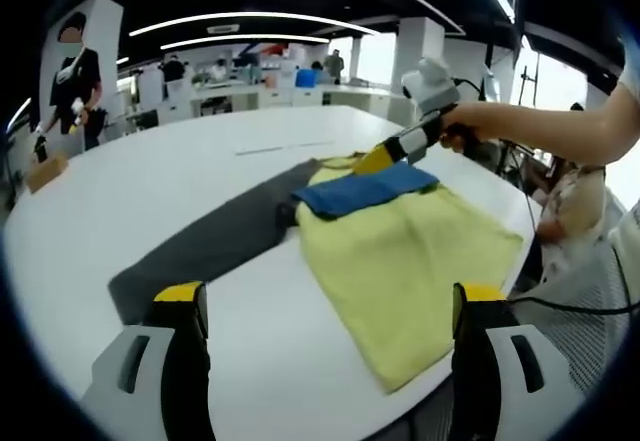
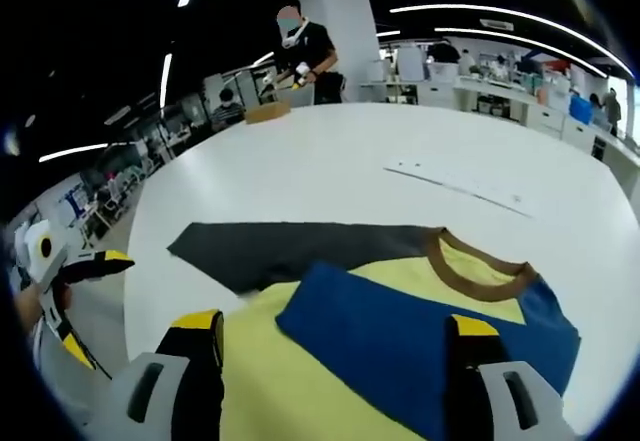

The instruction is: Fold the garment on the visible template until the final outline fits inside the template.

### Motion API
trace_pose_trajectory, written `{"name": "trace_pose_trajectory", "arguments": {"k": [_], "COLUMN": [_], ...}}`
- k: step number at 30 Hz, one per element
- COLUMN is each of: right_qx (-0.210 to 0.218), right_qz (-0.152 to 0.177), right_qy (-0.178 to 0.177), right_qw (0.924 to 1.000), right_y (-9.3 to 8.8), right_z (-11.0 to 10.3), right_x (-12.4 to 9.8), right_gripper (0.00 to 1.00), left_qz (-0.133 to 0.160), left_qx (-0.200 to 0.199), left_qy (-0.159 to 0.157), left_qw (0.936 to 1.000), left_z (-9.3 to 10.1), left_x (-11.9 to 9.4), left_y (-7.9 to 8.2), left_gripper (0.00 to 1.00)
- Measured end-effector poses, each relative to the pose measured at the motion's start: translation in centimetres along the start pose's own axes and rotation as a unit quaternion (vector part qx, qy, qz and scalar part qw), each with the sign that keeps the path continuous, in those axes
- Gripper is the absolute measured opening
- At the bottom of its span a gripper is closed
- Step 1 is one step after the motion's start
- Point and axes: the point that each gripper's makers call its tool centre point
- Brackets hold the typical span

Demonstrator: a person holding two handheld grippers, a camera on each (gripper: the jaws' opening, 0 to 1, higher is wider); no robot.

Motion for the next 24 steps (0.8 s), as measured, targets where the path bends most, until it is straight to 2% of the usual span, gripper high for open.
{"name": "trace_pose_trajectory", "arguments": {"k": [10, 15, 24], "right_qx": [-0.006, -0.001, 0.001], "right_qz": [0.016, 0.013, 0.003], "right_qy": [-0.033, -0.057, -0.088], "right_qw": [0.9993, 0.9983, 0.9961], "right_y": [-0.7, -2.1, -4.7], "right_z": [3.4, 5.9, 8.6], "right_x": [-4.1, -6.1, -8.8], "right_gripper": [0.89, 0.84, 0.72], "left_qz": [-0.001, -0.001, 0.000], "left_qx": [0.003, 0.003, 0.004], "left_qy": [0.003, 0.003, 0.004], "left_qw": [1.0000, 1.0000, 1.0000], "left_z": [-0.3, -0.4, -0.4], "left_x": [-0.2, -0.2, -0.1], "left_y": [0.0, 0.0, 0.0], "left_gripper": [0.99, 0.99, 0.99]}}
Point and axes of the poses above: the point that each gripper's makers call its tool centre point, and the gripper's own axes: x roughly forward along the fingers, z roughly to its right, y roughly out of its top, and after that the axes turned 4 degrees about -y, right-handed
